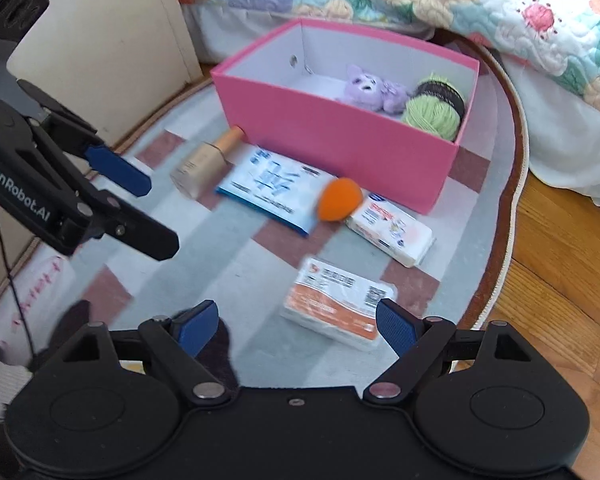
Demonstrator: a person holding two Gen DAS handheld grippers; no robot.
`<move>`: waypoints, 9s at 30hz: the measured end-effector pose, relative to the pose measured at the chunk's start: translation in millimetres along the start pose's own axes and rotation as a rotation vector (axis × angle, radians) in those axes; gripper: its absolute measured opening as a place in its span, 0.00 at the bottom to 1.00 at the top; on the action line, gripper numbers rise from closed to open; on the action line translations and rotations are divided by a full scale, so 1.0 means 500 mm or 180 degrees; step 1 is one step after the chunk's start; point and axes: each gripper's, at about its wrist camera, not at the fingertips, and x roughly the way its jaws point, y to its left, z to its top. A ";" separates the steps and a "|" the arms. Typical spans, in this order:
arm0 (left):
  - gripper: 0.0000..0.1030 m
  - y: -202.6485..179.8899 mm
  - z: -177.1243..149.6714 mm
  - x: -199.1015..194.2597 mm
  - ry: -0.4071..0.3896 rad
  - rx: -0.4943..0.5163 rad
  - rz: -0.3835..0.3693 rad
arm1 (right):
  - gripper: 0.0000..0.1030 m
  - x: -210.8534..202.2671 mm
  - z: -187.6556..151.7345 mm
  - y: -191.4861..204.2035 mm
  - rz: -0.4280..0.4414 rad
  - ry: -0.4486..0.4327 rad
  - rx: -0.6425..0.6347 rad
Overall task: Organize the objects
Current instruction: 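Lower the left tool onto the clear dental-floss box and grasp it, then lift the floss box with the left tool into the pink box, then open the left tool to release the floss box and lift away, then lower the left tool onto the blue-printed wipes packet and grasp it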
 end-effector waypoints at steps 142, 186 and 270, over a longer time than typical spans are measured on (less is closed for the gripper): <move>0.42 0.240 0.409 0.240 -0.0152 -0.1259 -0.0038 | 0.51 0.334 0.372 -0.184 -0.0242 0.0242 0.1171; 0.47 0.079 0.263 -0.182 -0.0258 -0.0067 0.0217 | 0.39 -0.073 0.301 -0.074 0.0132 -0.0214 0.0771; 0.22 0.138 0.033 0.125 -0.0236 -0.0527 0.0052 | 0.43 0.256 0.085 -0.063 0.0044 -0.0316 0.1334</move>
